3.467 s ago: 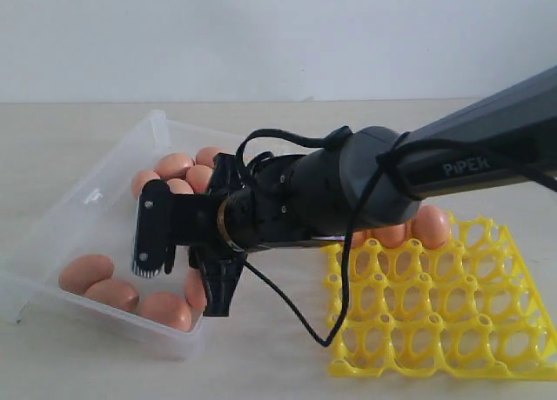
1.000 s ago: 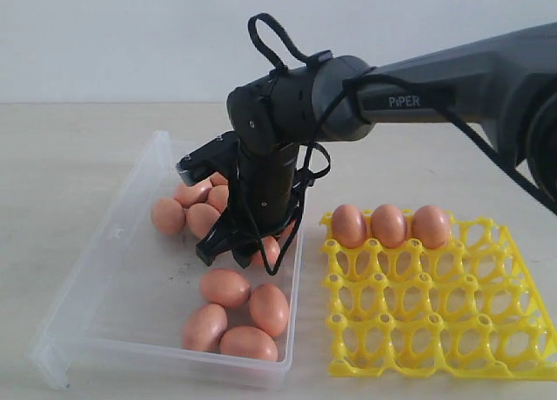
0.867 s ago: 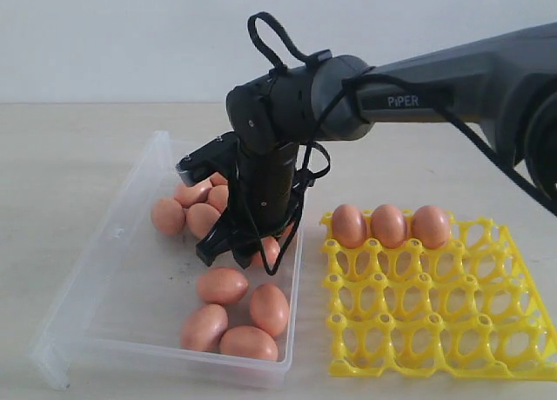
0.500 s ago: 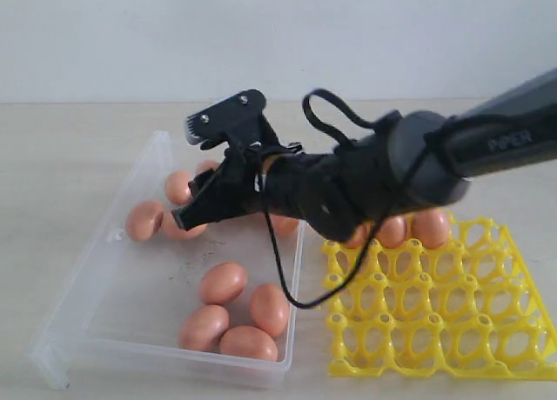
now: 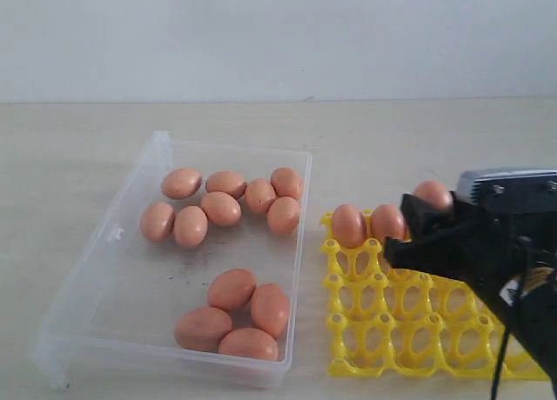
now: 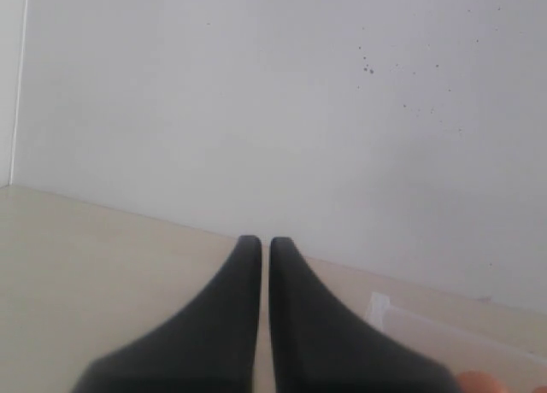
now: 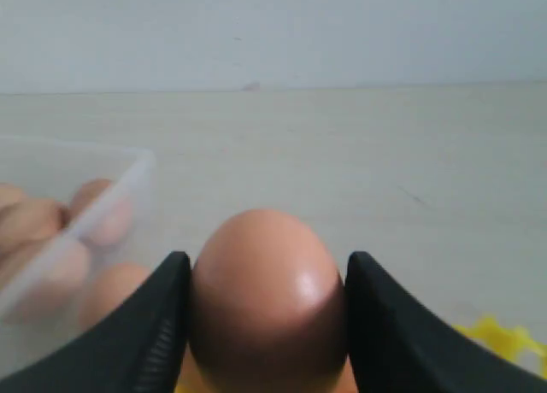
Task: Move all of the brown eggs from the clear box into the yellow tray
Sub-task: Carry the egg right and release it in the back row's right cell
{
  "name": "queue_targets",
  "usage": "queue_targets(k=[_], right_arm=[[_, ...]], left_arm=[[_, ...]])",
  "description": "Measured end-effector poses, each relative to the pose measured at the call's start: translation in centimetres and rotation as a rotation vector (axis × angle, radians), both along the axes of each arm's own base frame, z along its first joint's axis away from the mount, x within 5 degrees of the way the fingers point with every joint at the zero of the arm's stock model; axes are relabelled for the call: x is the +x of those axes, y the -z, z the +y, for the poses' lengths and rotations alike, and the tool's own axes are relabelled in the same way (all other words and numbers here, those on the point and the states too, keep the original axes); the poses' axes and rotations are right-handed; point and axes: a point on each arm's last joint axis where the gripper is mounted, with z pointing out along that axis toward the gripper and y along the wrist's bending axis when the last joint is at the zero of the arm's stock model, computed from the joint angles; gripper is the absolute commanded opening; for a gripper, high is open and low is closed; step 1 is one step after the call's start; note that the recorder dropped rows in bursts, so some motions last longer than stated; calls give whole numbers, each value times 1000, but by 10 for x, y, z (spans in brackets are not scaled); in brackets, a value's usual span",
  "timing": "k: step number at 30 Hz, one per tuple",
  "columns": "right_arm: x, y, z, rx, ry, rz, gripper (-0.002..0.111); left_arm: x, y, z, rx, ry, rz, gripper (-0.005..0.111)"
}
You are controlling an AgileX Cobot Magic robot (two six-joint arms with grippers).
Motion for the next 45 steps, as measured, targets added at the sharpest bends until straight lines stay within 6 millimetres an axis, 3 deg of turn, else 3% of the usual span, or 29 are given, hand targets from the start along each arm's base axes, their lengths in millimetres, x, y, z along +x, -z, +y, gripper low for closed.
queue_targets(k=[3, 5, 8, 11, 13, 17, 25, 32, 45], right_arm=[[5, 6, -39, -11, 57, 40, 0], [9, 6, -48, -9, 23, 38, 0], [22, 0, -62, 34, -121, 11, 0], [49, -13, -84, 109, -299, 18, 0], [53, -16, -90, 115, -356, 40, 0], [53, -13, -94, 108, -401, 60, 0], [54, 25, -94, 104, -435, 118, 0], [57, 45, -99, 100, -372, 134, 0], [60, 48, -106, 38, -310, 135, 0]], left_arm=[[0, 0, 0, 0, 0, 0, 4], [0, 0, 0, 0, 0, 0, 4], [0, 0, 0, 0, 0, 0, 4], [0, 0, 0, 0, 0, 0, 4], [0, 0, 0, 0, 0, 0, 4], [0, 0, 0, 0, 0, 0, 4], [0, 0, 0, 0, 0, 0, 4], [0, 0, 0, 0, 0, 0, 4], [0, 0, 0, 0, 0, 0, 4]])
